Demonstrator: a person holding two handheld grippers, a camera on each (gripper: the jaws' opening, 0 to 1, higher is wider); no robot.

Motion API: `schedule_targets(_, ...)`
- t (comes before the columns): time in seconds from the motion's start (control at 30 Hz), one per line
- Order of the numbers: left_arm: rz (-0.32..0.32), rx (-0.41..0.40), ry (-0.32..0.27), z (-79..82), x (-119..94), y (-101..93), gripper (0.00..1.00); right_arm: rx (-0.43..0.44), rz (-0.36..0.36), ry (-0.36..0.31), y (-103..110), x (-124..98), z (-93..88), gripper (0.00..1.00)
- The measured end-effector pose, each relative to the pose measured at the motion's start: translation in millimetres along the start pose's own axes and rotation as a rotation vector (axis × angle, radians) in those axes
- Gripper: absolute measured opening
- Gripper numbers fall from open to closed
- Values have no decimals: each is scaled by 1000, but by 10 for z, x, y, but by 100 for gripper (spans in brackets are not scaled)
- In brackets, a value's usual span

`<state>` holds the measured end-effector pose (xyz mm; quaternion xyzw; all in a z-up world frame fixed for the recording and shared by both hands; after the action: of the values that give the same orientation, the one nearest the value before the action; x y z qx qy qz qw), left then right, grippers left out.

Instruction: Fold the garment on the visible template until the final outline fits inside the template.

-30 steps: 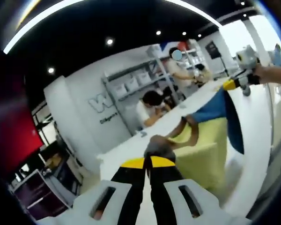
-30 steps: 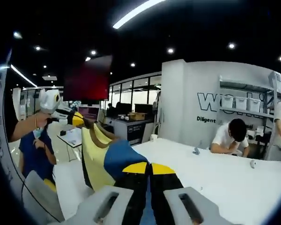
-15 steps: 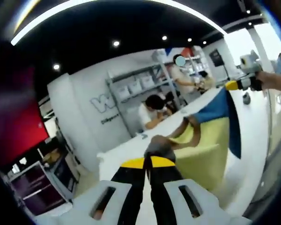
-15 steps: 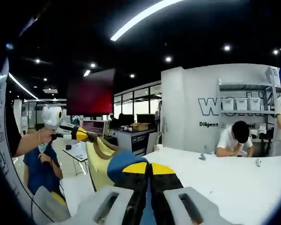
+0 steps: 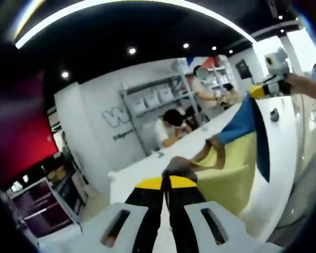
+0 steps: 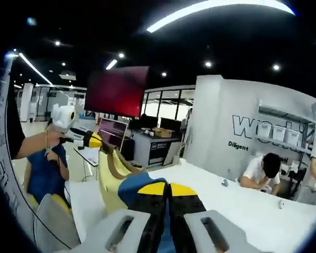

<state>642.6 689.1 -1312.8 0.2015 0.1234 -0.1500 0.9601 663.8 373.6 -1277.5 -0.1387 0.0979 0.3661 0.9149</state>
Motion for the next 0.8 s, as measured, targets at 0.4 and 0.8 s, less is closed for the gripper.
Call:
schedule_targets(0.4, 24, 20, -34, 96, -289, 42, 5, -18, -12, 5, 81, -307, 62, 0)
schedule_targets(0.8, 37, 34, -163, 515, -708, 98, 5, -5, -46, -96, 75, -796, 382, 0)
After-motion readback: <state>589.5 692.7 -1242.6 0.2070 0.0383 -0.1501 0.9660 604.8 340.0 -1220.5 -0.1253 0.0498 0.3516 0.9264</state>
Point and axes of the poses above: the point that each gripper's makers call its tool centre point, and the gripper's own axes: x roughly forward along the fingers, y roughly to its left, z roughly out of its top, the point moved 3 cm from there along -x, roughly backward along the fingers, and after that the axes turned 10 degrees about y, right-handed, at the moved point
